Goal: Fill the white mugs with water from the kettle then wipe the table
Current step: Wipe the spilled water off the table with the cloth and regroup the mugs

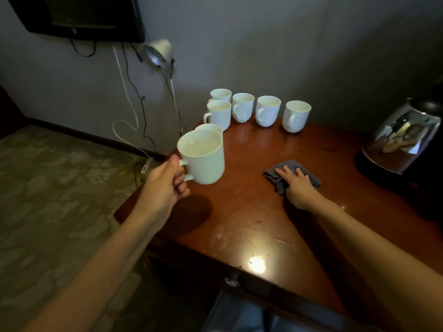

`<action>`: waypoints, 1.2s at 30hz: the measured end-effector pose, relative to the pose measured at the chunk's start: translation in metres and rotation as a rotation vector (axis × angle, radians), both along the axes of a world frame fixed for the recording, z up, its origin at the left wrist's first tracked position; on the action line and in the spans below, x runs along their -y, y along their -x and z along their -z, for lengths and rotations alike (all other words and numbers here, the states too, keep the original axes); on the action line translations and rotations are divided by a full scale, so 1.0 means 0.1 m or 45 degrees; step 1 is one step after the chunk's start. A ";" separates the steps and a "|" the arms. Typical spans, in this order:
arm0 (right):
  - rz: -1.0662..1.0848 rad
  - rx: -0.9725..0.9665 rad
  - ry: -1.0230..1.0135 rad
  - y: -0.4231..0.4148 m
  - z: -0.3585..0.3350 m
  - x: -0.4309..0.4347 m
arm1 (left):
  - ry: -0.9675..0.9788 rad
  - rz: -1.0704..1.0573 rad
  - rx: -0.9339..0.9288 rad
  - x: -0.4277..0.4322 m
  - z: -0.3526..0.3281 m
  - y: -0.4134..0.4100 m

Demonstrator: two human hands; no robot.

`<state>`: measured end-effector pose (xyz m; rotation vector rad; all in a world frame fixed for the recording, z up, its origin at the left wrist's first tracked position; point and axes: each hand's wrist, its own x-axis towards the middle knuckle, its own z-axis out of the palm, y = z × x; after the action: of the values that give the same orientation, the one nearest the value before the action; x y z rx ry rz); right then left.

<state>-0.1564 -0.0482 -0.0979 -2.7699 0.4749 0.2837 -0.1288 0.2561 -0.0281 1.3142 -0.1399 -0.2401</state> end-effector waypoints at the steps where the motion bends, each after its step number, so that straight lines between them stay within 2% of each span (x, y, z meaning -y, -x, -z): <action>1: 0.013 0.006 0.001 -0.02 0.00 -0.01 | -0.002 0.027 -0.007 0.15 -0.02 0.00; 8: 0.050 0.101 0.019 -0.01 0.05 -0.02 | -0.129 0.106 0.020 1.26 -0.07 -0.30; 14: -0.001 0.100 0.030 -0.02 0.09 0.04 | -0.172 -0.063 -0.031 1.90 0.05 -0.76; 24: -0.023 0.141 0.014 -0.04 0.15 0.10 | -0.118 -0.322 -0.169 2.29 0.41 -1.30; 36: -0.024 0.195 -0.003 -0.01 0.18 0.10 | -0.144 -0.447 -0.135 2.45 0.59 -1.71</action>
<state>-0.1553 -0.0585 -0.1159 -2.7680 0.4100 0.0757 0.0423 0.0109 -0.0873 1.4100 0.1964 -0.0183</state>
